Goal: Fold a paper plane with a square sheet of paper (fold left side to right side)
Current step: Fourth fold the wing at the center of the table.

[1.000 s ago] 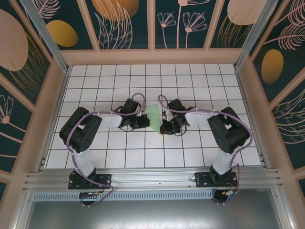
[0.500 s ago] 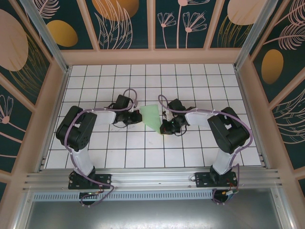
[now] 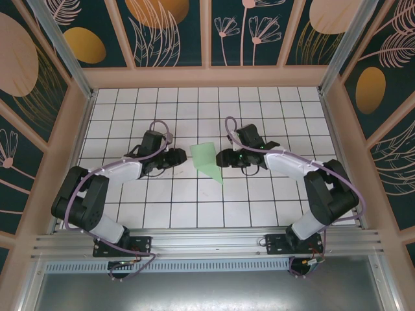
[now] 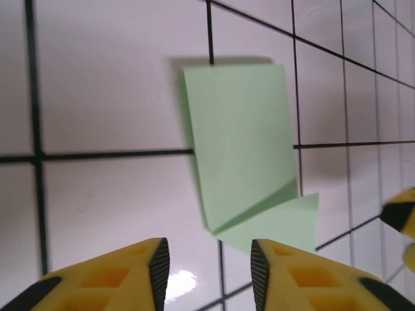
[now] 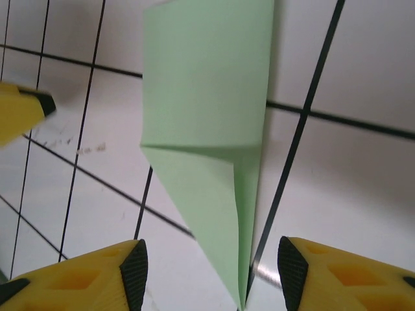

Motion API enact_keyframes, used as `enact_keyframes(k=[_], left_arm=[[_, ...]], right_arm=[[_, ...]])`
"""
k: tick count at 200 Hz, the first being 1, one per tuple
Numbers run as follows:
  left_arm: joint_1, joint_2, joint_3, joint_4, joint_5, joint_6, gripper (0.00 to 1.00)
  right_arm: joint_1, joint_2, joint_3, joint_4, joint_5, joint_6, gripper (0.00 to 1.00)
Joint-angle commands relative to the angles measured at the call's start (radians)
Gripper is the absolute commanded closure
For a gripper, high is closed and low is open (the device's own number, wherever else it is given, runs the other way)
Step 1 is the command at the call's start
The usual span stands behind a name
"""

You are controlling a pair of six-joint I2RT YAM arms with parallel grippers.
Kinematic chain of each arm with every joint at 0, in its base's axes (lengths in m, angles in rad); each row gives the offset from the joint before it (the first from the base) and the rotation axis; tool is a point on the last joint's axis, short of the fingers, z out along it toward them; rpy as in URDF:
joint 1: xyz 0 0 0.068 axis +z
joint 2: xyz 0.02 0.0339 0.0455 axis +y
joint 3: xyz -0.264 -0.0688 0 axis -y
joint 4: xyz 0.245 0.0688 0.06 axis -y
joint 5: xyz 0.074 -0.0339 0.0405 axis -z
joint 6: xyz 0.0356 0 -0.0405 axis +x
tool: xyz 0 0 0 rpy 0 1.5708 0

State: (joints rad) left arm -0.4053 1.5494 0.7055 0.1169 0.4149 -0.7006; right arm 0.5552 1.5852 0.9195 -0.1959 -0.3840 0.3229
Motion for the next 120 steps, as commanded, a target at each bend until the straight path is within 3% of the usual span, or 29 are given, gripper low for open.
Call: enact_keyframes(k=[1, 45, 98, 120], left_arm=[[-0.041, 0.008, -0.035, 0.107, 0.070, -0.118, 0.54], [-0.095, 0.074, -0.037, 0.167, 0.061, -0.196, 0.48], [-0.109, 0.113, -0.022, 0.164, 0.043, -0.214, 0.44], [-0.112, 0.124, -0.012, 0.160, 0.045, -0.214, 0.44]], right_arm=[[-0.002, 0.076, 0.038, 0.078, -0.018, -0.086, 0.41], [-0.002, 0.197, 0.097, 0.086, -0.037, -0.148, 0.47], [-0.003, 0.226, 0.095, 0.085, -0.029, -0.154, 0.88], [-0.002, 0.205, 0.082, 0.084, -0.008, -0.154, 0.94]])
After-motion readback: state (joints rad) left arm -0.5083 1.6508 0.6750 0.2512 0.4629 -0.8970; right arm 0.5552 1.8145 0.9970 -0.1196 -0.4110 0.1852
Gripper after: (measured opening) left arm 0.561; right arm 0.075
